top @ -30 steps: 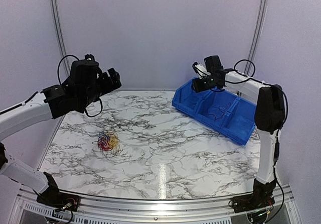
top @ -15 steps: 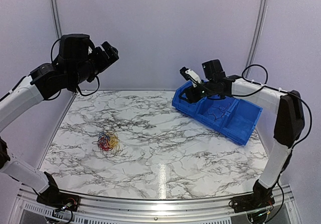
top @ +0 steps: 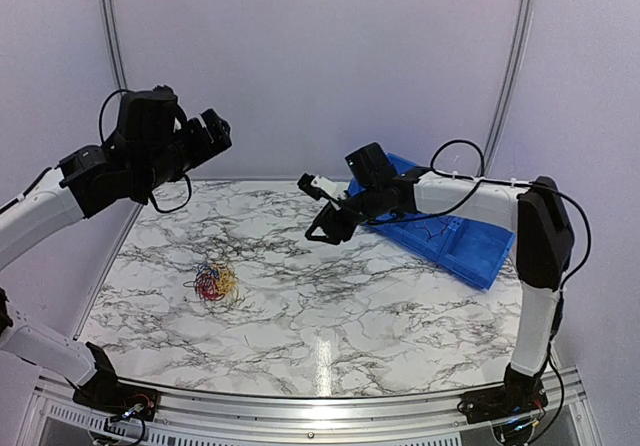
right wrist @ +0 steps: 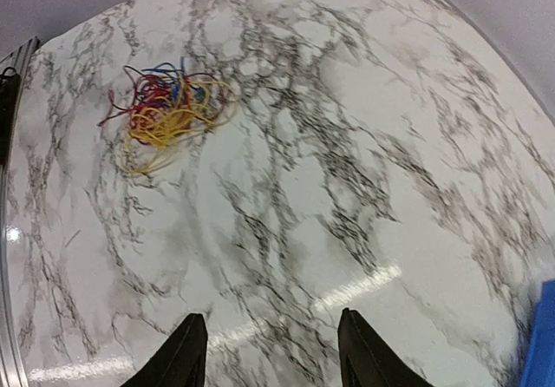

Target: Untangle the cables

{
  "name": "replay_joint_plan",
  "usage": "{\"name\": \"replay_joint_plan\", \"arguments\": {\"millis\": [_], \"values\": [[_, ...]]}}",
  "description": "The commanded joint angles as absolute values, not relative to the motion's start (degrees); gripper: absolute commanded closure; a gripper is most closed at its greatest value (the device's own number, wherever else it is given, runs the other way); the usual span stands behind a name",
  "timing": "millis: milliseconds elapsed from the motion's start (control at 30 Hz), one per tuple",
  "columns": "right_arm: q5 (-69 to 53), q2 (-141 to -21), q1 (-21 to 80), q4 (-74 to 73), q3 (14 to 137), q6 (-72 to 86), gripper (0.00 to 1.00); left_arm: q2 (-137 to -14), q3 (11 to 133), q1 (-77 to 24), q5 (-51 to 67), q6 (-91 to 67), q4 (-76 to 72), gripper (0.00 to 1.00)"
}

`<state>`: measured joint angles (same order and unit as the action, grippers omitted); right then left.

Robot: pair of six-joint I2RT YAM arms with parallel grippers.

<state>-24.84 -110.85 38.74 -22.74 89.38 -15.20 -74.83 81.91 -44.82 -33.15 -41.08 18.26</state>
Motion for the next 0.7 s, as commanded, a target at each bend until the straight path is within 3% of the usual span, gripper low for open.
{"name": "replay_joint_plan", "arguments": {"millis": [0, 67, 100, 167, 200, 233, 467, 667], "values": [[-31.8, -114.3, 45.9, -26.3, 95.1, -21.4, 0.48, -71.6, 68.7, -43.7, -35.5, -30.9, 19.6, 0.06], [-33.1, -115.8, 48.6, -26.4, 96.0, -22.7, 0.48, -70.4, 62.5, -43.1, -26.5, -21.7, 17.4, 0.3], [-33.0, -116.6, 49.7, -26.3, 96.7, -23.0, 0.48, -70.3, 60.9, -42.8, -25.9, -20.7, 18.7, 0.31], [-33.2, -119.2, 51.6, -26.4, 99.0, -23.1, 0.48, -70.3, 59.0, -42.2, -27.9, -20.4, 21.6, 0.23], [-33.2, -120.6, 52.4, -26.3, 100.3, -23.0, 0.48, -70.0, 58.0, -42.2, -29.6, -19.7, 22.6, 0.06], [-32.9, -122.2, 53.0, -26.1, 101.8, -22.5, 0.48, -69.5, 56.9, -42.2, -30.8, -19.5, 23.5, 0.02], [-29.5, -136.4, 55.6, -29.6, 118.6, -19.5, 0.51, -67.2, 51.2, -40.9, -34.0, -17.9, 28.7, 0.01], [-27.0, -142.0, 56.1, -29.7, 125.4, -18.3, 0.53, -55.8, 42.0, -38.2, -40.3, -18.7, 21.0, 0.01]]}}
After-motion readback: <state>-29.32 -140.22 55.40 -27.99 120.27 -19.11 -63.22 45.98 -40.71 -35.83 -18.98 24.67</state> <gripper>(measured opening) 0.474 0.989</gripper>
